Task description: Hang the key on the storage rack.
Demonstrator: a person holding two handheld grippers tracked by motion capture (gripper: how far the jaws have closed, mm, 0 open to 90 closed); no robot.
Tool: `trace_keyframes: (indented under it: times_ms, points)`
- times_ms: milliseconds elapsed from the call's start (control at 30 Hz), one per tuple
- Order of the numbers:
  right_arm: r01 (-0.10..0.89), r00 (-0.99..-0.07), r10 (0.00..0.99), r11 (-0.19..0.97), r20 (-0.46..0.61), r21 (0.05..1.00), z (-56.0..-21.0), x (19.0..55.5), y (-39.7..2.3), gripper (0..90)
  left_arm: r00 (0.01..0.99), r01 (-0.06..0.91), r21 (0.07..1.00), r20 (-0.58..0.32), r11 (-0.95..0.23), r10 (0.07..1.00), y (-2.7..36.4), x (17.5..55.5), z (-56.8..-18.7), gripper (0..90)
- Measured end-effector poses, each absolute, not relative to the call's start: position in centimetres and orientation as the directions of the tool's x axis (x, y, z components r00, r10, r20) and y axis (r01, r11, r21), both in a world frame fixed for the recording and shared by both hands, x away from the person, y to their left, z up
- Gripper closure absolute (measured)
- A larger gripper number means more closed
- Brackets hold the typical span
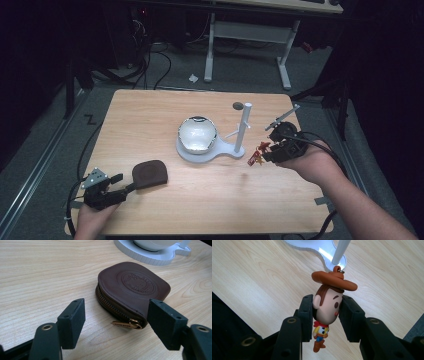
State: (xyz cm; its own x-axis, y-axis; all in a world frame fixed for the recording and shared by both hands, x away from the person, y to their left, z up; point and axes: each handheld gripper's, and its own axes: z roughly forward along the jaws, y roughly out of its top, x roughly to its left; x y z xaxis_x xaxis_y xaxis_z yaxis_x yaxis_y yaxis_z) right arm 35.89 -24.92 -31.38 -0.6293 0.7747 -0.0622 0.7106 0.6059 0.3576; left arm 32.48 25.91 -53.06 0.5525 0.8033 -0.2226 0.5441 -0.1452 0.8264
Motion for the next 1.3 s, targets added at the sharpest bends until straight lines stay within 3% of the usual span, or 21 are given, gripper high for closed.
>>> trace_keyframes:
  times_ms: [1300]
  points:
    - [0.686, -0.625, 0.776, 0.597, -0.085, 0.415, -27.8, 38.4, -23.3, 65.3, 0.551, 0.547, 0.827, -0.237, -0.131, 0.8, 26.3, 32.5, -53.0, 31.2]
